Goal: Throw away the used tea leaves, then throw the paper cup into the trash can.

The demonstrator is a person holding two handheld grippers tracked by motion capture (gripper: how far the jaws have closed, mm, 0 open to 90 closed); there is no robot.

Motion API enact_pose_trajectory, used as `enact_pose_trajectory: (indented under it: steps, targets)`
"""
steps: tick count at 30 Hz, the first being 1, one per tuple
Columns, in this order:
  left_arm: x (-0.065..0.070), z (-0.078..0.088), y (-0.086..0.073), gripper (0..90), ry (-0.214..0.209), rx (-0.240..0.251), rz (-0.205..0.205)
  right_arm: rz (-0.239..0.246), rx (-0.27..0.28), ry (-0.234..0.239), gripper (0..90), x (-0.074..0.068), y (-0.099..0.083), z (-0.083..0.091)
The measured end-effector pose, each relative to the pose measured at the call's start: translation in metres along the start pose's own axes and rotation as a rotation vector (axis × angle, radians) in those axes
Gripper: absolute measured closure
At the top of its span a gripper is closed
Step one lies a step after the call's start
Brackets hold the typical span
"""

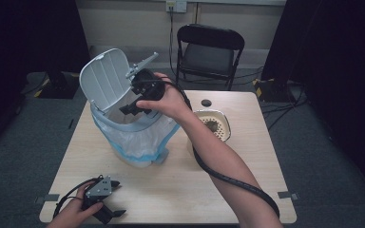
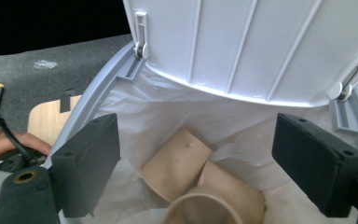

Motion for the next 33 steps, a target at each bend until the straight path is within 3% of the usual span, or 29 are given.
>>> enact_pose_trajectory:
  steps: [7,10,16,24,27,33]
  targets:
    - [0.0,0.0,0.0,0.0,0.0,-0.004,-0.005,-0.005,0.016,0.036,14.1,-0.002,-0.008,0.013]
    - [0.0,0.0,0.0,0.0,0.0,-0.004,-0.005,-0.001,0.024,0.018,14.2,-0.003,-0.011,0.019]
    - [0.0,0.0,0.0,0.0,0.0,-0.004,-0.005,0.004,0.037,0.031,14.2,-0.008,-0.018,0.032]
    - [0.0,0.0,0.0,0.0,0.0,-0.004,-0.005,-0.002,0.033,0.015,14.2,-0.009,-0.042,0.055]
    - [0.0,0.0,0.0,0.0,0.0,-0.005,-0.005,0.004,0.016,-0.005,14.3,-0.009,-0.051,0.059]
    - [0.0,0.0,0.0,0.0,0.0,-0.004,-0.004,-0.003,0.015,-0.002,14.3,-0.014,-0.067,0.068]
Point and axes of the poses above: each handheld gripper's, and its own axes: z roughly backward along the jaws, y roughly out of its top, x roughly to its right, the point moved 6 cm from there along -z, roughly forward along the jaws, and after that the axes turned 3 degrees about -x, right-handed, at the moved point
